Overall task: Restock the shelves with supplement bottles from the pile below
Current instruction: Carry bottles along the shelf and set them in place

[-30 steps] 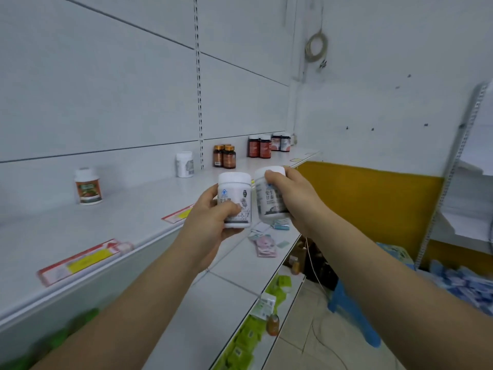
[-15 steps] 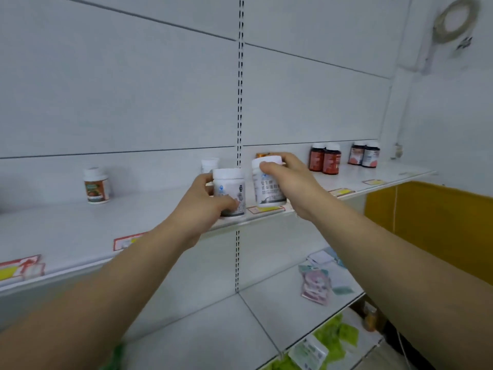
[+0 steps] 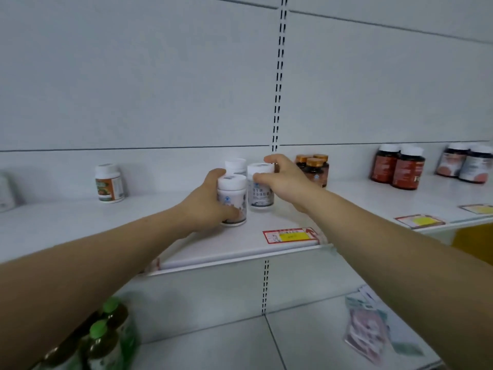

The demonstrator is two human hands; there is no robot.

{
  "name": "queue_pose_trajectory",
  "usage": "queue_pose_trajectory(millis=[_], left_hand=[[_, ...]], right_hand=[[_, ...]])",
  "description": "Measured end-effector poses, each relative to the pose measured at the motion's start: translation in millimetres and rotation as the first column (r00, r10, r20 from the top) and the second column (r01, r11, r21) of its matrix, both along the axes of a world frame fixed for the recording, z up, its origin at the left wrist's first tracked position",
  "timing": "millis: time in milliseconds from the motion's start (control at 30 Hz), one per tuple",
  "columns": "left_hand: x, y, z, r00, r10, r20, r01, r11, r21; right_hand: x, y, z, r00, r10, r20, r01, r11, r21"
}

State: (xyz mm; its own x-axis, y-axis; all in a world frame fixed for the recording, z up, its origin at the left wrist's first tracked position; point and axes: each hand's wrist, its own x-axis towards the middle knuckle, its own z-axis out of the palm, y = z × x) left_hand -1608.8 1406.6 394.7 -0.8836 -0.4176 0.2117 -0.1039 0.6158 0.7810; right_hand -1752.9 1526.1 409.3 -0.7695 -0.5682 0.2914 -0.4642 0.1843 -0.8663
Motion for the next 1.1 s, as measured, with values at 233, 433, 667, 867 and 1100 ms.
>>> queue_pose_trajectory(millis=[233,433,667,867,1100], left_hand=[[-37.9,4.9,-3.7,0.992,0.124,-0.006,-0.125,0.992,-0.014],[-70.9,12.1,-5.7,0.958,0.287,0.014,-0.286,0.957,-0.047],[-90.4,16.5,-4.0,0.936,0.352,-0.002,-0.351,0.932,-0.088],[-97.8,16.2,-1.8,0.938,0.346,0.012,-0.345,0.937,-0.052],[-96.9,17.3,2.0,0.925,0.367,0.098,-0.361,0.929,-0.075]], right_hand=[[-64.8,-18.4,-8.5,0.985,0.082,-0.153,-0.06,0.988,0.145],[-104.1,-33.6,-5.5,0.925,0.175,-0.338,-0.062,0.945,0.321],[-123.7,-45.5,-10.9,0.899,0.226,-0.374,-0.088,0.932,0.352],[-126.6,-48.2,-11.9,0.866,0.269,-0.422,-0.097,0.917,0.386],[-125.1,-40.8,-1.7,0.86,0.298,-0.414,-0.095,0.89,0.445]])
